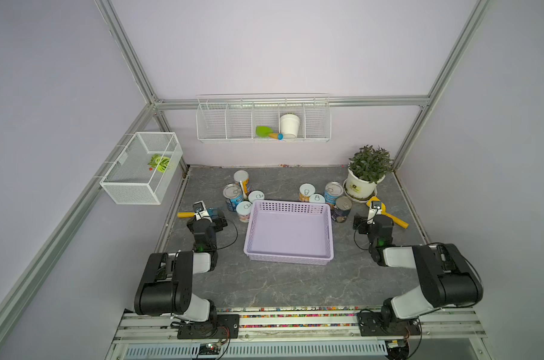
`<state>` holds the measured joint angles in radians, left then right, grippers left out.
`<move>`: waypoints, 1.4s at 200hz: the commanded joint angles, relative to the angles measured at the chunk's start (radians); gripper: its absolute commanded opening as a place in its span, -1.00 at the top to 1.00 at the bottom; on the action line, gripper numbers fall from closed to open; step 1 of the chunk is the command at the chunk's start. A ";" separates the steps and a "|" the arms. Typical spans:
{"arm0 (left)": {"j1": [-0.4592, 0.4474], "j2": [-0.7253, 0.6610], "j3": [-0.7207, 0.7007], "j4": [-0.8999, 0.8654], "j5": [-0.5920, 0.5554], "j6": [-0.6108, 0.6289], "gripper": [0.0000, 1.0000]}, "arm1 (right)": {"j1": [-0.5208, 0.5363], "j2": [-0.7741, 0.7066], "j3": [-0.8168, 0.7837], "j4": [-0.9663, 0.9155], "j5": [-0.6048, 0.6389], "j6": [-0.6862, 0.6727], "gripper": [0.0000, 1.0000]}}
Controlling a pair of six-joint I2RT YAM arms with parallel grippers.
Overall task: Put the canned food in the basket
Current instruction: Move the basket to the center of the board.
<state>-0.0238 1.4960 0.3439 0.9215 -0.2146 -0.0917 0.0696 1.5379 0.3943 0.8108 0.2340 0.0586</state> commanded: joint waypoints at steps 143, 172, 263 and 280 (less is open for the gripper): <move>0.024 0.004 0.015 -0.020 0.044 0.003 -0.98 | -0.006 -0.014 0.018 -0.017 -0.005 -0.009 -0.98; 0.024 0.003 0.015 -0.018 0.042 0.007 -0.98 | -0.004 -0.015 0.016 -0.013 -0.005 -0.009 -0.98; 0.015 -0.108 0.168 -0.356 0.038 0.037 -0.98 | 0.035 -0.161 0.186 -0.410 0.260 0.048 -0.99; 0.013 -0.170 0.151 -0.381 -0.017 -0.005 -0.98 | 0.042 -0.226 0.220 -0.520 0.295 0.159 -0.98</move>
<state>-0.0067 1.3937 0.4961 0.6498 -0.1715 -0.0692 0.0978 1.3827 0.5819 0.4870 0.4362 0.1028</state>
